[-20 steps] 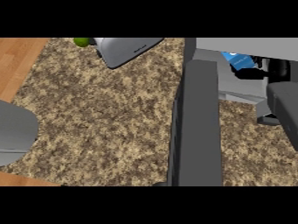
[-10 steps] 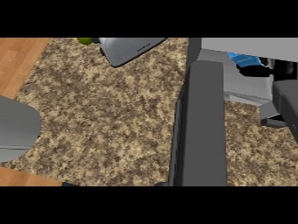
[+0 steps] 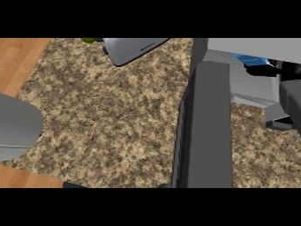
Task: Pick up the milk, place it into the microwave and close the microwave
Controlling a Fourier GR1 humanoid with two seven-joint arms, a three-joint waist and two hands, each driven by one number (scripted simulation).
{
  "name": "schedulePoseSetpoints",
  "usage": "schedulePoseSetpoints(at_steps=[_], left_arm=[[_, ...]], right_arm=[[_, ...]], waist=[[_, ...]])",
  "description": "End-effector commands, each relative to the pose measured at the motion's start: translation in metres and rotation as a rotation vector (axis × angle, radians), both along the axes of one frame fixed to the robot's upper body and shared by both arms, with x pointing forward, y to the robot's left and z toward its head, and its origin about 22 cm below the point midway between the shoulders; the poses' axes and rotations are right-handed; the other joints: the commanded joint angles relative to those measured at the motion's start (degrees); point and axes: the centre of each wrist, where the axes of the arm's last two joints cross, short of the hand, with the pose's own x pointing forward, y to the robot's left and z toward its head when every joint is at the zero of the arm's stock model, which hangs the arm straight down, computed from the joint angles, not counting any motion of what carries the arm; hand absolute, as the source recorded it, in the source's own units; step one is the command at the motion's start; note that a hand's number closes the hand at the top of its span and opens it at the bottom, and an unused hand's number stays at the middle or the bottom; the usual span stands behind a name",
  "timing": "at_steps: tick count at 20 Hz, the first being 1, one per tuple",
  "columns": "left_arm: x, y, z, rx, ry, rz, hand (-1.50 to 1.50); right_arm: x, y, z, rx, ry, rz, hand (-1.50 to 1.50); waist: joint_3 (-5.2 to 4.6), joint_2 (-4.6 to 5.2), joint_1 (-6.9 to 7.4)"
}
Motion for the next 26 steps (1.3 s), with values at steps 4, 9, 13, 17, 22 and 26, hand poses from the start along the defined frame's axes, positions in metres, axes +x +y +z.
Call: schedulePoseSetpoints(at_steps=[4, 9, 13, 17, 22, 26], left_arm=[[0.007, -0.001, -0.001, 0.015, 0.013, 0.002, -1.50], [0.014, 0.000, -0.004, 0.020, 0.010, -0.004, -1.50], [0.016, 0.001, -0.005, 0.029, 0.021, -0.002, -1.50], [0.020, 0.000, -0.009, 0.025, 0.046, -0.023, -1.50], [0.024, 0.000, -0.013, 0.033, 0.055, -0.026, -1.50], [0.019, -0.003, -0.021, 0.015, 0.069, -0.032, -1.50]], right_arm=[[0.019, 0.040, 0.017, 0.148, -0.072, 0.184, -1.50], [0.022, 0.067, 0.008, 0.056, 0.073, 0.235, -1.50], [0.032, 0.087, 0.025, 0.025, 0.081, 0.198, -1.50], [0.036, 0.120, 0.027, 0.052, 0.062, 0.190, -1.50], [0.043, 0.143, 0.044, 0.077, -0.007, 0.237, -1.50], [0.041, 0.138, 0.039, 0.098, -0.032, 0.192, -1.50]], waist=[[0.26, -0.64, 0.01], [-0.31, -0.65, 0.81], [-0.40, -0.92, 1.31], [-0.36, -1.18, 0.93], [-0.35, -1.52, -0.26], [-0.34, -2.13, -1.12]])
